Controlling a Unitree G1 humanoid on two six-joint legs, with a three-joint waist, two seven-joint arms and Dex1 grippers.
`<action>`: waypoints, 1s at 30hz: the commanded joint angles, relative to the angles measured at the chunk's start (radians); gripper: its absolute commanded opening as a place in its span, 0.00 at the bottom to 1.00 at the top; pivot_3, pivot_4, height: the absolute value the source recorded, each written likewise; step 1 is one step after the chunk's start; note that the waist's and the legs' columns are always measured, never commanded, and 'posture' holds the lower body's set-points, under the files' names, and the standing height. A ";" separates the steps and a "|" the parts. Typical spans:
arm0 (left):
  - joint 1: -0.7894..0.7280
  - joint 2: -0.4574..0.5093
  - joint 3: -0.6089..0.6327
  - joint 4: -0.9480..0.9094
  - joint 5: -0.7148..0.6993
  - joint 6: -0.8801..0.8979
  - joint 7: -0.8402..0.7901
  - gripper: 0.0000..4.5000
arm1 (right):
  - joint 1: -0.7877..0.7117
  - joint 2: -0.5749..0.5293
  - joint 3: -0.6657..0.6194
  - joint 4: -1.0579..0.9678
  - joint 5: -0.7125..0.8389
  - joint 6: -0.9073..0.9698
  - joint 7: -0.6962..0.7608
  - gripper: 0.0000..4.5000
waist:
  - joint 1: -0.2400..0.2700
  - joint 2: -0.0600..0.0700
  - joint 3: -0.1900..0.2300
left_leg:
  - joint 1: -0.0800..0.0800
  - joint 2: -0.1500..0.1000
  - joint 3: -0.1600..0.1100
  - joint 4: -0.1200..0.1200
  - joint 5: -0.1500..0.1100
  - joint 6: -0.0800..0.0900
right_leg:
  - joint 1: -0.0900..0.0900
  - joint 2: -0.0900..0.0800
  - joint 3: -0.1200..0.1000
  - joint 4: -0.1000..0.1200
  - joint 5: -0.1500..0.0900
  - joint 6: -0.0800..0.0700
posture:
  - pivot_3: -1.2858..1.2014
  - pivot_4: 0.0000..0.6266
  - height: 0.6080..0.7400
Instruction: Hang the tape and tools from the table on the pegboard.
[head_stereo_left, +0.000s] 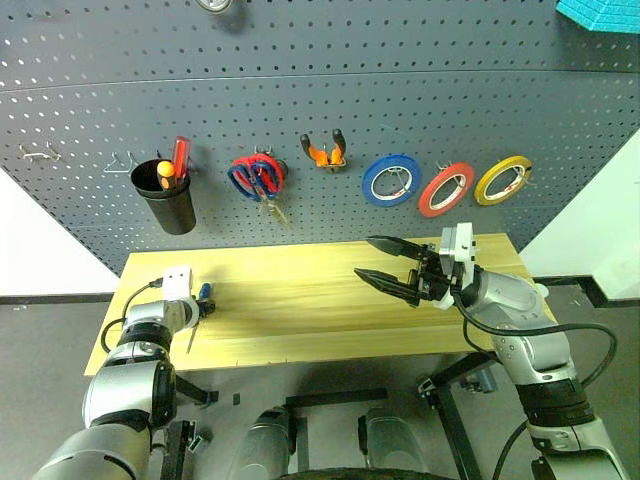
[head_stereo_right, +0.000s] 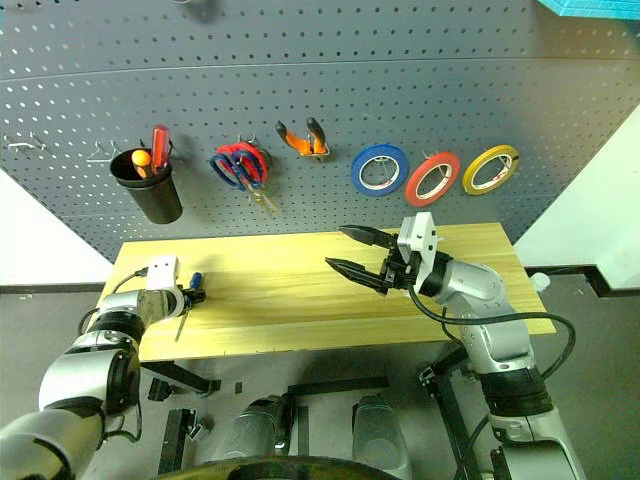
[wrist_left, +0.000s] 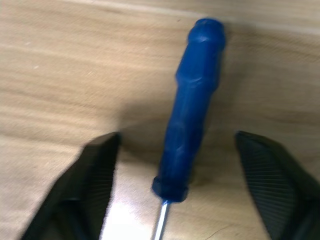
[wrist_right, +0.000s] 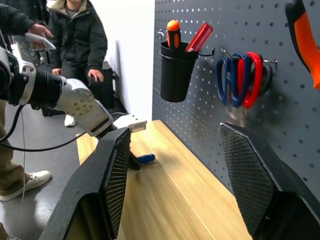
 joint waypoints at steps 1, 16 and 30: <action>-0.018 0.012 0.021 0.018 -0.010 -0.017 -0.008 0.45 | 0.003 -0.003 -0.023 -0.045 0.002 -0.015 -0.007 0.66 | 0.000 0.000 0.000 | 0.000 0.000 0.000 0.000 0.000 0.000 | 0.000 0.000 0.000 0.000 0.000 0.000 | 0.47 0.12 0.88; 0.414 0.042 -0.066 -0.699 0.009 -0.497 -0.247 0.12 | -0.021 0.012 -0.040 -0.052 0.049 -0.014 0.011 0.66 | 0.001 0.000 0.000 | -0.001 0.002 0.001 -0.004 0.000 0.000 | -0.004 -0.001 0.004 0.000 0.001 -0.001 | 0.48 0.13 0.88; 0.381 0.016 0.222 -1.263 -0.693 -0.450 -0.550 0.12 | -0.121 0.044 -0.065 -0.077 0.183 0.074 0.028 0.66 | 0.026 0.006 -0.004 | -0.001 0.002 0.001 -0.001 -0.001 -0.001 | -0.004 -0.001 0.002 -0.005 -0.001 -0.007 | 0.49 0.10 0.88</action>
